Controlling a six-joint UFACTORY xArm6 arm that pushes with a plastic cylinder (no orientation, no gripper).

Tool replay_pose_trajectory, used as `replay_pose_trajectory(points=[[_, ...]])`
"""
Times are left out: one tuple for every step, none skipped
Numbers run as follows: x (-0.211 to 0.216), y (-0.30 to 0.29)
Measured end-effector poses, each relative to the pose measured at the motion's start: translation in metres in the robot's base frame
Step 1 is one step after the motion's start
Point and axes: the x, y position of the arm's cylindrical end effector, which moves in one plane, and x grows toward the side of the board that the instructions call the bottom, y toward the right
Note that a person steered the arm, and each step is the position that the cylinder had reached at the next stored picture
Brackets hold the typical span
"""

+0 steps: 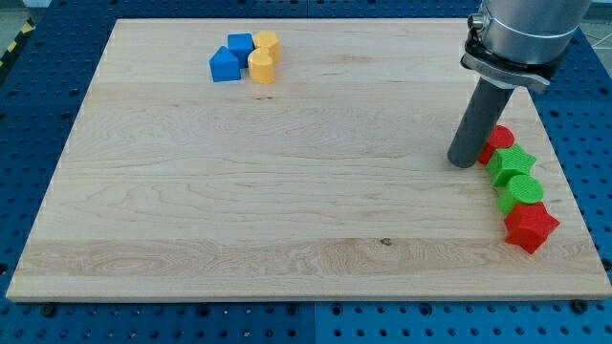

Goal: Push the red circle along with the green star a bit right

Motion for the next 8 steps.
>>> replay_pose_trajectory(points=[[-0.0048, 0.0], [-0.007, 0.0], [-0.0086, 0.0], [-0.0101, 0.0001], [-0.0108, 0.0007], [-0.0123, 0.0008], [-0.0127, 0.0022], [-0.0127, 0.0044]])
